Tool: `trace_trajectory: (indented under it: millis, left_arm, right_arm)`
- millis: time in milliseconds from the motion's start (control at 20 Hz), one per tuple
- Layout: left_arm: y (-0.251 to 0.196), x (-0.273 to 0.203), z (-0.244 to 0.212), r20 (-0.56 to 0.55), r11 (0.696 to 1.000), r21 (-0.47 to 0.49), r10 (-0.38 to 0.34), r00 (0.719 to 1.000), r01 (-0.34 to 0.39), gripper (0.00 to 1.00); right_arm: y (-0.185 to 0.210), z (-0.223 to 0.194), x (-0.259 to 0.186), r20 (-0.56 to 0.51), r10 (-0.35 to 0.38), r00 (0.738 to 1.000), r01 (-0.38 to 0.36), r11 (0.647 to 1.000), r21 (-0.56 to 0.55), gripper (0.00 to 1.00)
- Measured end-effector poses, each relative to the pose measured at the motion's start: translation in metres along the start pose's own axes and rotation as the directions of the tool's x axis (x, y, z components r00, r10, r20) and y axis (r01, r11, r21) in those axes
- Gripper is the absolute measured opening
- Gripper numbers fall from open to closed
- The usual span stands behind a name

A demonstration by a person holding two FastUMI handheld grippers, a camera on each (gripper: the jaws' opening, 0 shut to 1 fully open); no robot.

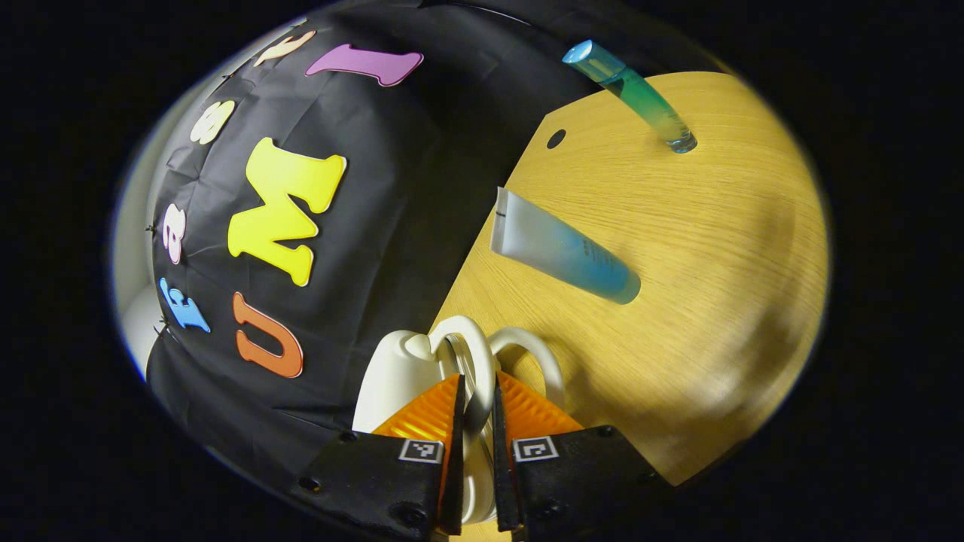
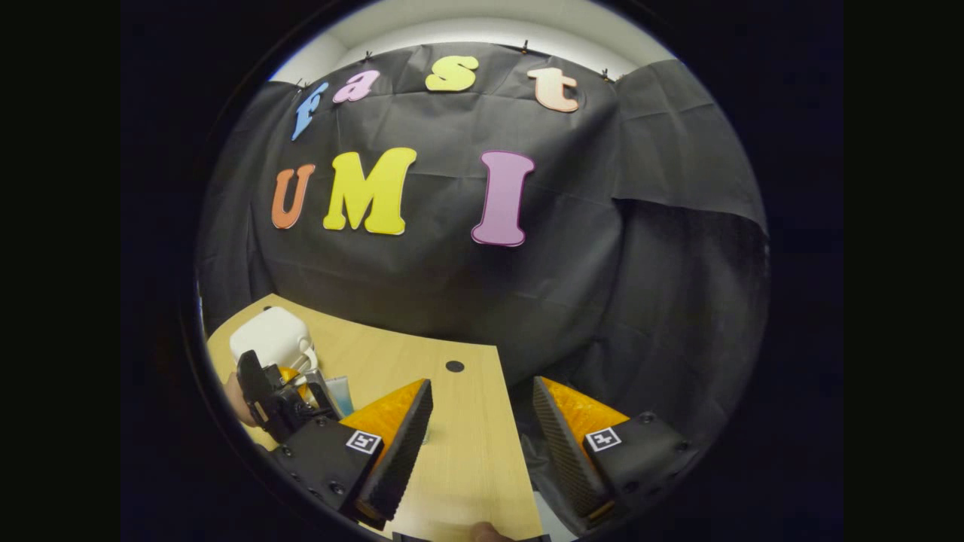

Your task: First open the suitcase, pack the skin care products into it, and then close the suitcase.

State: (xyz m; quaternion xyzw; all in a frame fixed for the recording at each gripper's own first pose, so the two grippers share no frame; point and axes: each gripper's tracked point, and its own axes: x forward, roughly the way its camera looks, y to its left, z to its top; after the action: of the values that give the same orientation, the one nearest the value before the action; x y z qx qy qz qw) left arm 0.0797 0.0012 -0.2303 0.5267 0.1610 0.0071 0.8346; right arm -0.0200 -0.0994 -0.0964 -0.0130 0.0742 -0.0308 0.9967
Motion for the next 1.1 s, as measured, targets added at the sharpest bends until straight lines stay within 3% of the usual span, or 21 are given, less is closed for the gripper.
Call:
trace_trajectory:
  millis: [250,500,600,700,750,1100]
  left_arm:
    - [0.012,-0.006,0.005,-0.005,0.999,-0.037,-0.037,0.999,0.037,0.05]
    - [0.031,-0.01,0.01,0.003,0.987,-0.141,-0.077,0.997,0.077,0.03]
    - [0.037,-0.012,0.012,0.016,0.963,-0.233,-0.135,0.991,0.135,0.03]
    - [0.034,-0.015,0.012,0.026,0.918,-0.31,-0.252,0.967,0.248,0.03]
    - [0.039,-0.019,0.011,0.037,0.899,-0.343,-0.278,0.96,0.273,0.03]
    - [0.138,-0.044,-0.003,0.105,0.854,-0.474,-0.187,0.977,0.214,0.03]
  right_arm:
    - [0.014,-0.012,-0.005,-0.023,0.008,1.0,-0.008,1.0,0.01,0.8]
    - [0.012,-0.016,-0.007,-0.046,-0.046,0.998,0.048,0.998,0.045,0.78]
    - [0.012,-0.016,-0.008,-0.046,-0.067,0.997,0.069,0.997,0.042,0.8]
    - [0.015,-0.019,-0.008,-0.063,-0.08,0.995,0.083,0.995,0.052,0.8]
    - [0.021,-0.019,-0.008,-0.07,-0.077,0.995,0.082,0.995,0.063,0.79]
    - [0.078,-0.003,0.005,-0.082,-0.048,0.995,0.051,0.998,0.037,0.8]
